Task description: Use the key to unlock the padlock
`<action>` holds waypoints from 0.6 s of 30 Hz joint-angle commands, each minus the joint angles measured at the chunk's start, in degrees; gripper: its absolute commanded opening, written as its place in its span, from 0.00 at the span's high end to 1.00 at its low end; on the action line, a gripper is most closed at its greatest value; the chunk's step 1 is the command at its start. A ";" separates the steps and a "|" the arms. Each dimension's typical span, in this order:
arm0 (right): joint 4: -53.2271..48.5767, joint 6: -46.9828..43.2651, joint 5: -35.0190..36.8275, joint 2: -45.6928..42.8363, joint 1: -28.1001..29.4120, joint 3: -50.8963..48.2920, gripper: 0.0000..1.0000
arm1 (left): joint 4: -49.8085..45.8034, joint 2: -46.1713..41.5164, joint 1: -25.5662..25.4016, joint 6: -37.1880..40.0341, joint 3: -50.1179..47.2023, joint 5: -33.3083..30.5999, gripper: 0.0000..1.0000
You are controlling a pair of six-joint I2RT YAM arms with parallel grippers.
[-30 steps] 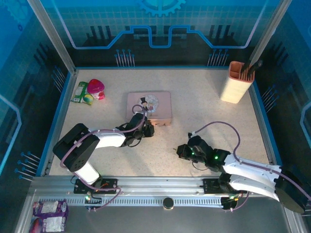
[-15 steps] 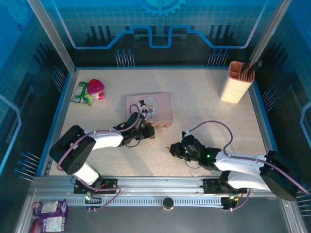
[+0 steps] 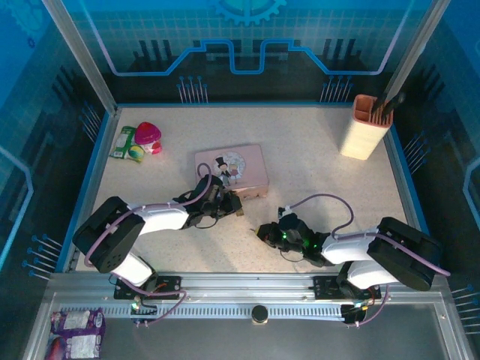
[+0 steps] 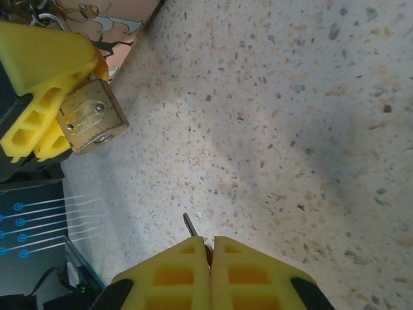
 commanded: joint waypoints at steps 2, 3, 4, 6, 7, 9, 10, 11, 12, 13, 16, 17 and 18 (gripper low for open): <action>4.91 4.33 3.45 -3.67 0.00 -1.82 1.00 | 6.15 -2.78 -1.08 -3.07 -0.72 -0.22 0.99; 5.39 5.43 3.91 -4.36 0.00 -2.32 1.00 | 6.93 -2.73 -1.37 -3.84 -0.89 -0.46 0.99; 6.00 6.45 4.30 -5.01 -0.03 -2.67 1.00 | 7.91 -2.50 -1.71 -4.77 -1.06 -0.78 0.99; 6.48 7.84 4.78 -6.02 -0.01 -2.90 1.00 | 9.32 -2.13 -2.45 -6.55 -1.08 -1.22 1.00; 6.44 8.70 5.01 -6.36 -0.01 -2.96 1.00 | 10.35 -1.87 -2.81 -7.54 -0.99 -1.41 0.99; 7.43 10.39 5.41 -6.67 -0.04 -3.62 1.00 | 12.27 -1.67 -3.25 -9.66 -1.16 -1.61 1.00; 8.63 11.32 5.74 -6.57 -0.08 -4.15 1.00 | 13.31 -1.72 -3.44 -10.82 -1.32 -1.79 1.00; 10.03 12.18 6.02 -6.48 -0.08 -4.76 1.00 | 14.32 -1.68 -3.57 -11.78 -1.49 -2.14 1.00; 10.90 12.87 6.13 -6.40 -0.03 -5.17 1.00 | 15.21 -1.62 -3.85 -12.47 -1.59 -2.32 1.00; 11.62 13.59 6.30 -6.33 -0.01 -5.53 1.00 | 16.49 -1.48 -4.03 -13.28 -1.74 -2.42 1.00; 13.65 14.74 6.15 -6.19 -0.01 -6.07 1.00 | 20.09 -0.96 -4.90 -15.16 -2.36 -2.72 1.00; 14.81 15.19 6.14 -5.99 0.07 -6.24 1.00 | 21.19 -0.77 -5.23 -15.69 -2.64 -2.94 1.00; 15.82 15.45 6.06 -5.87 0.03 -6.46 1.00 | 22.18 -0.75 -5.52 -15.85 -2.83 -3.23 1.00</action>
